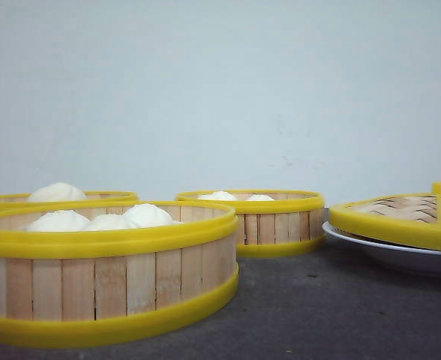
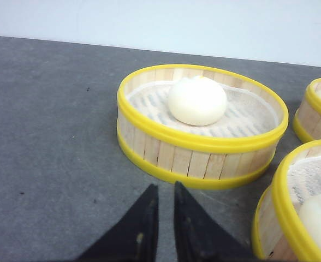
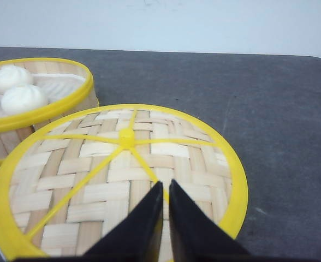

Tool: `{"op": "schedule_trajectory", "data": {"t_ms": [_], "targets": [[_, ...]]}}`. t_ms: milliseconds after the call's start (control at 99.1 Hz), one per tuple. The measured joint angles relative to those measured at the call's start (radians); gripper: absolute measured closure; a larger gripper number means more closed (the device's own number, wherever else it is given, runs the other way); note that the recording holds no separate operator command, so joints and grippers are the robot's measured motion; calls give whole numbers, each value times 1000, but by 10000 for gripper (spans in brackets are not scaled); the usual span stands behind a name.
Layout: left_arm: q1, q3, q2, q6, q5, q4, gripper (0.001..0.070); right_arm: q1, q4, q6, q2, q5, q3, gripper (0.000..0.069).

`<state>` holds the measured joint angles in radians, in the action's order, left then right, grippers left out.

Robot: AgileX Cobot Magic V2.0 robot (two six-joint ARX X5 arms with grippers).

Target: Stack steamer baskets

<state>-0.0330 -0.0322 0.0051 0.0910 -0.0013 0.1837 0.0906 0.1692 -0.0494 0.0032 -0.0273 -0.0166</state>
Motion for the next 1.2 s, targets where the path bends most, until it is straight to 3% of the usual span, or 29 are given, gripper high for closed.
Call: {"op": "schedule_trajectory", "data": {"t_ms": [1100,1201], "targets": [[0,0,0,0,0,0,684,0,-1,-1,0,0,0,675],[0,0,0,20,1,0,684,0,-13,-26,0,-9,0,675]]}}
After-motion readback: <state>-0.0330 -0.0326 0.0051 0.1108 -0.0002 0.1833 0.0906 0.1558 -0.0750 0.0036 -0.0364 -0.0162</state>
